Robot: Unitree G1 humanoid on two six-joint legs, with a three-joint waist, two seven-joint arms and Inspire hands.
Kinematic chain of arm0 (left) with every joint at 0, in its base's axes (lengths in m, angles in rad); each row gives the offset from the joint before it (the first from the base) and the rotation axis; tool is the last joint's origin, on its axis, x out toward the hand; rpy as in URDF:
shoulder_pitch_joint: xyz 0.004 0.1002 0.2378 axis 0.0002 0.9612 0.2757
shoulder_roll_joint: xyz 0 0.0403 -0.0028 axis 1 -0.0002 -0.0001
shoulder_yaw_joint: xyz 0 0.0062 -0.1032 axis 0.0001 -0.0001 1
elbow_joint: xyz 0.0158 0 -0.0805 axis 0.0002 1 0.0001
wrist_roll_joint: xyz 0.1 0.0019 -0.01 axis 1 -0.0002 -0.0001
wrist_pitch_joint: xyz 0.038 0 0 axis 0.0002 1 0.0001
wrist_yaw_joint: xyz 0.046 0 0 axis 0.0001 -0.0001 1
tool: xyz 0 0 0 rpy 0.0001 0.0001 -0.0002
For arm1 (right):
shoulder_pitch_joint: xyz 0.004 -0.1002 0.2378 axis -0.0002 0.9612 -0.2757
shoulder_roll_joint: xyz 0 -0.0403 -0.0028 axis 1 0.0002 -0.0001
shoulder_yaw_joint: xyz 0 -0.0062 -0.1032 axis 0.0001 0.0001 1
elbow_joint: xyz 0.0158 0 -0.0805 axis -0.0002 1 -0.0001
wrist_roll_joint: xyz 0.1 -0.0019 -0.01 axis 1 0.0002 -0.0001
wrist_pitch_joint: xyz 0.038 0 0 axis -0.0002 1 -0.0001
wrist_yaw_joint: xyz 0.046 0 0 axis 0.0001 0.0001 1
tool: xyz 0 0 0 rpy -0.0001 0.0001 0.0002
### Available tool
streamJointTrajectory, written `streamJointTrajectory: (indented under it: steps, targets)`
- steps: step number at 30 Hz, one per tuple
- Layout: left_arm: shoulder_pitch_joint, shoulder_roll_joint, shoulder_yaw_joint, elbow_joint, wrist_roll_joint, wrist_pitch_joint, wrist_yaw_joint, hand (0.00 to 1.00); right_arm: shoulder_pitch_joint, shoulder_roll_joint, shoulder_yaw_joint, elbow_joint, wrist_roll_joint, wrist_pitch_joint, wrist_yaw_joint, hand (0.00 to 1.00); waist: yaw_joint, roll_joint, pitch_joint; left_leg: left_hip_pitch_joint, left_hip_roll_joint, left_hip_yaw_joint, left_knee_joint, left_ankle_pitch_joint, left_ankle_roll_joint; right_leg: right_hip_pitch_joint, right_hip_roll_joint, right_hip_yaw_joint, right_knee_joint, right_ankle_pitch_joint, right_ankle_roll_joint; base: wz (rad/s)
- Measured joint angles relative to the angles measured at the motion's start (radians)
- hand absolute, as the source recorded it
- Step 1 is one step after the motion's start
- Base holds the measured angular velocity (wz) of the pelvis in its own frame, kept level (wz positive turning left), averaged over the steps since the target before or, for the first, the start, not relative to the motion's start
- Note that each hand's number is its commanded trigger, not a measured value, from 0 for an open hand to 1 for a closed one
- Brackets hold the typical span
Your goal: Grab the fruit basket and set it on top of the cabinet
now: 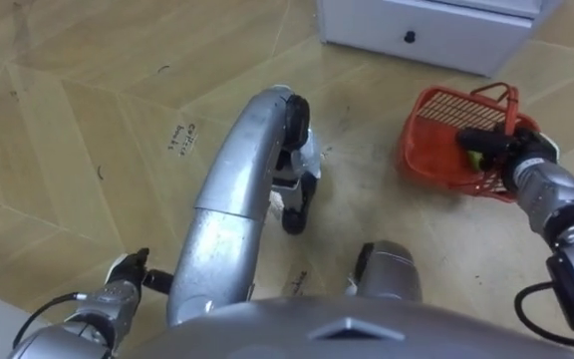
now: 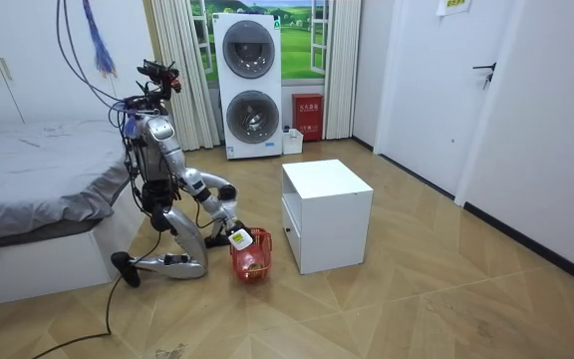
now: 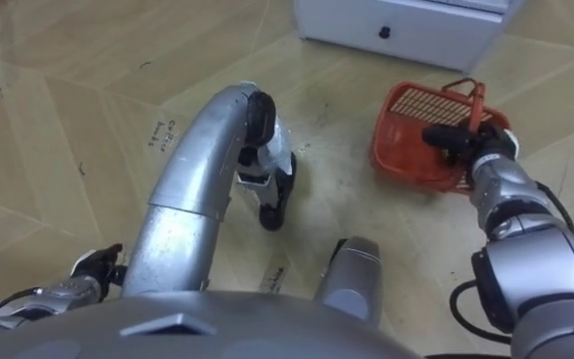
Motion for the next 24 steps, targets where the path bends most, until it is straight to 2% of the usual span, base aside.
streamJointTrajectory:
  steps: [3,4,7,9,10,12,14,15,16,17,18,19,20,21,22,23,24]
  targets:
    - [-0.023,0.002,0.005,-0.004,0.012,0.010,0.000,0.00,0.000,0.001,0.000,-0.056,-0.007,0.005,-0.001,1.00,-0.008,-0.021,-0.0005,0.018,-0.006,-0.004,0.003,-0.007,0.003,0.035,-0.001,-0.009,-0.014,0.003,-0.005,0.10]
    - [-0.033,0.005,0.005,-0.005,0.024,0.015,0.000,0.00,0.000,0.000,0.000,-0.083,-0.021,0.009,-0.002,1.00,-0.015,-0.029,-0.0027,0.021,-0.017,-0.008,0.005,-0.009,0.005,0.050,-0.001,-0.019,-0.022,0.003,-0.006,0.15]
    - [-0.059,0.010,0.067,-0.017,0.066,0.027,0.001,0.00,-0.002,-0.005,-0.001,-0.156,-0.046,0.022,-0.001,1.00,-0.025,-0.042,-0.0087,0.032,-0.018,-0.022,0.025,-0.030,0.017,0.083,0.014,-0.028,-0.044,0.006,-0.010,0.04]
    - [-0.062,0.025,0.104,-0.033,0.068,0.027,0.001,0.00,-0.001,-0.005,-0.001,-0.219,-0.046,0.029,0.008,1.00,-0.039,-0.050,-0.0125,0.044,-0.026,-0.023,0.032,-0.045,0.026,0.114,0.018,-0.039,-0.072,0.003,-0.009,0.07]
    - [-0.071,0.035,0.120,-0.038,0.078,0.027,0.003,0.00,0.000,-0.006,-0.002,-0.255,-0.045,0.029,0.012,1.00,-0.048,-0.054,-0.0157,0.047,-0.032,-0.026,0.034,-0.055,0.031,0.134,0.033,-0.039,-0.100,-0.016,-0.003,0.10]
    - [-0.082,0.038,0.145,-0.044,0.095,0.026,0.008,0.00,0.003,-0.009,-0.016,-0.305,-0.045,0.029,0.013,1.00,-0.051,-0.052,-0.0165,0.055,-0.029,-0.029,0.031,-0.069,0.048,0.157,0.065,-0.036,-0.154,-0.044,0.004,0.08]
    - [-0.075,0.038,0.166,-0.054,0.139,0.027,0.009,0.00,0.010,-0.007,-0.022,-0.375,-0.057,0.034,0.037,1.00,-0.048,-0.051,-0.0175,0.089,-0.034,-0.034,-0.005,-0.091,0.058,0.177,0.104,-0.010,-0.256,-0.048,0.004,-0.03]
    - [-0.071,0.038,0.171,-0.061,0.152,0.031,0.010,0.00,0.010,-0.006,-0.022,-0.392,-0.070,0.035,0.043,1.00,-0.048,-0.050,-0.0174,0.100,-0.034,-0.035,-0.021,-0.093,0.061,0.181,0.114,-0.004,-0.290,-0.048,0.004,-0.08]
    - [-0.053,0.034,0.183,-0.076,0.159,0.042,0.012,0.00,0.011,-0.004,-0.023,-0.414,-0.094,0.035,0.054,1.00,-0.047,-0.046,-0.0191,0.132,-0.036,-0.039,-0.065,-0.097,0.067,0.197,0.131,0.005,-0.376,-0.048,0.004,-0.11]
    - [-0.031,0.028,0.183,-0.084,0.177,0.058,0.012,0.00,0.012,-0.003,-0.023,-0.421,-0.109,0.038,0.064,1.00,-0.041,-0.041,-0.0214,0.175,-0.037,-0.045,-0.123,-0.098,0.070,0.221,0.138,0.009,-0.488,-0.047,0.004,-0.18]
    - [-0.022,0.027,0.185,-0.088,0.182,0.064,0.013,0.00,0.016,-0.003,-0.023,-0.434,-0.110,0.048,0.070,1.00,-0.033,-0.041,-0.0218,0.201,-0.036,-0.045,-0.160,-0.098,0.070,0.232,0.137,0.016,-0.544,-0.042,0.009,-0.35]
    - [0.005,0.025,0.207,-0.110,0.184,0.073,0.014,0.00,0.033,-0.002,-0.024,-0.471,-0.110,0.060,0.084,1.00,-0.026,-0.041,-0.0240,0.256,-0.036,-0.045,-0.237,-0.095,0.071,0.255,0.140,0.025,-0.662,-0.016,0.013,-0.42]
    - [0.040,0.024,0.228,-0.124,0.187,0.084,0.025,0.00,0.052,-0.002,-0.025,-0.510,-0.121,0.065,0.094,1.00,-0.025,-0.033,-0.0298,0.317,-0.037,-0.045,-0.319,-0.089,0.076,0.289,0.137,0.027,-0.790,0.025,0.015,-0.41]
    - [0.054,0.024,0.231,-0.126,0.190,0.088,0.035,0.00,0.063,-0.002,-0.025,-0.526,-0.124,0.069,0.095,1.00,-0.025,-0.030,-0.0316,0.349,-0.039,-0.044,-0.357,-0.086,0.077,0.308,0.135,0.028,-0.846,0.051,0.017,-0.34]
    - [0.080,0.024,0.247,-0.132,0.196,0.093,0.051,0.00,0.091,-0.002,-0.029,-0.566,-0.128,0.071,0.098,1.00,-0.026,-0.024,-0.0407,0.411,-0.047,-0.045,-0.438,-0.075,0.080,0.340,0.131,0.029,-0.952,0.118,0.019,-0.22]
    - [0.093,0.026,0.272,-0.143,0.206,0.102,0.065,0.00,0.113,-0.002,-0.036,-0.598,-0.138,0.072,0.100,1.00,-0.030,-0.022,-0.0439,0.469,-0.056,-0.046,-0.521,-0.058,0.084,0.363,0.127,0.029,-1.038,0.198,0.023,-0.19]
    - [0.104,0.028,0.280,-0.150,0.211,0.104,0.072,0.00,0.122,-0.002,-0.036,-0.613,-0.143,0.072,0.101,1.00,-0.029,-0.022,-0.0449,0.497,-0.060,-0.048,-0.562,-0.048,0.085,0.371,0.123,0.029,-1.074,0.239,0.029,-0.12]
